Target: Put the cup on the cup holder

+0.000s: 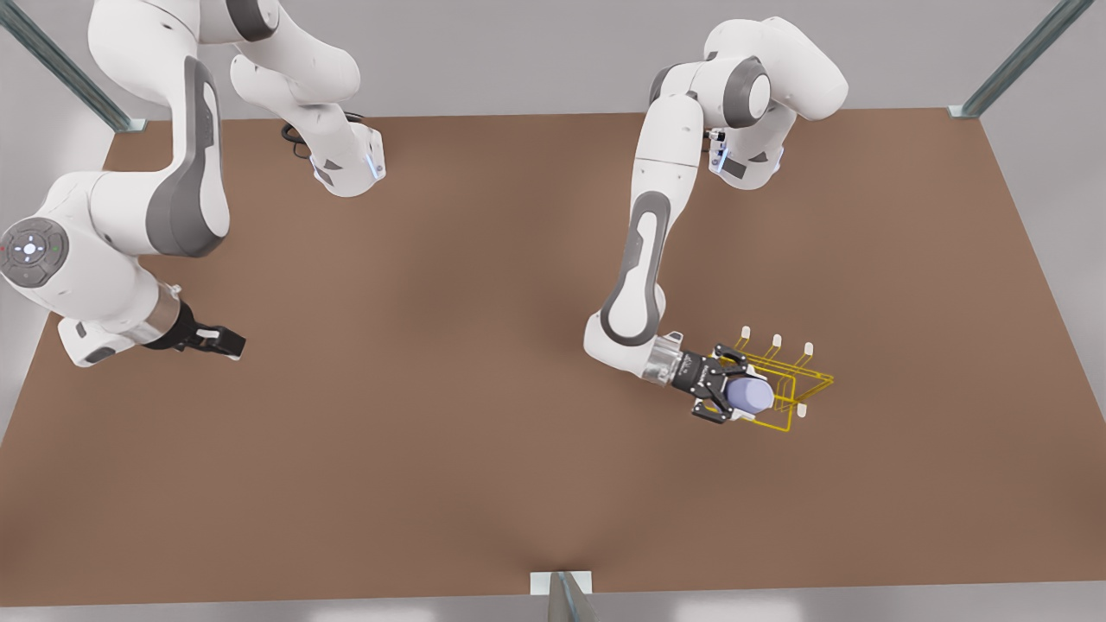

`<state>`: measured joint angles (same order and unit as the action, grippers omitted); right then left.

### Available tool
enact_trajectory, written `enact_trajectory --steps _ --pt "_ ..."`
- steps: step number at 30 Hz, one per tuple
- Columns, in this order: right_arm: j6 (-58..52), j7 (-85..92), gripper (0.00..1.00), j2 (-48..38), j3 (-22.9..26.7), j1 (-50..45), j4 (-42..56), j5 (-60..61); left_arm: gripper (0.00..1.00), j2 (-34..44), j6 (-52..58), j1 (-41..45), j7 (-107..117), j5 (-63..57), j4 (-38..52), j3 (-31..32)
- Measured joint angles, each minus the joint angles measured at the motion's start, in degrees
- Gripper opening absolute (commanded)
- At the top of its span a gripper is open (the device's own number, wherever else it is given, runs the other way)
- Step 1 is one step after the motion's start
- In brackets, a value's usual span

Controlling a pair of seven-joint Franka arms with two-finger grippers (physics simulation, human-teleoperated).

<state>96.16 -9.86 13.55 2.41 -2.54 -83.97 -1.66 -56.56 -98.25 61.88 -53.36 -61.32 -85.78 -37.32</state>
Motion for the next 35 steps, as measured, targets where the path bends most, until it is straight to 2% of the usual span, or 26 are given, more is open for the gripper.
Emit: enact_trajectory --steps 7,9,11,13,15,17,18,20,21,23,26,35 --pt "0.5 1.2 1.00 -1.0 0.5 0.8 -2.0 1.4 1.00 1.5 0.6 1.6 1.5 -0.6 -1.0 -1.5" --pt "0.7 1.7 1.00 -1.0 0.7 1.1 -2.1 2.2 1.00 5.7 0.9 4.3 1.8 -0.6 -4.3 -2.4" --pt "0.9 2.3 1.00 -0.8 0.7 1.0 -2.0 2.5 1.00 14.2 2.2 5.8 2.1 -0.3 -7.5 -2.4" --pt "1.1 2.7 1.00 -0.8 0.7 1.0 -1.9 2.6 1.00 25.7 4.5 5.5 2.4 8.6 -4.3 -2.6" --pt "1.2 3.1 1.00 -0.8 0.7 0.9 -1.9 2.7 1.00 30.5 8.3 -0.2 3.6 24.8 5.2 -2.8" --pt "1.3 3.4 1.00 -0.8 0.7 0.8 -1.9 2.8 1.00 33.7 11.5 -7.3 6.3 41.1 9.9 -2.7" --pt "1.3 3.6 1.00 -0.8 0.7 0.8 -1.9 2.8 1.00 34.7 12.8 -13.0 8.3 47.5 11.1 1.0" --pt "1.2 3.8 1.00 -0.8 0.7 0.7 -1.9 2.8 1.00 37.3 13.8 -31.6 13.3 54.6 11.8 21.1" --pt "1.2 3.9 1.00 -0.8 0.7 0.7 -1.9 2.8 1.00 39.3 13.7 -38.2 15.5 55.8 10.3 28.7" --pt "1.1 4.1 1.00 -0.9 0.7 0.7 -2.0 2.8 1.00 42.3 13.7 -43.4 19.8 57.7 8.3 35.0" --pt "1.0 4.4 1.00 -0.9 0.7 0.7 -2.0 2.8 1.00 43.2 14.5 -44.7 25.4 60.6 9.1 37.0" --pt "0.7 5.0 1.00 -0.9 0.7 0.9 -2.2 2.9 1.00 42.1 19.3 -45.0 38.0 63.0 11.4 36.5"
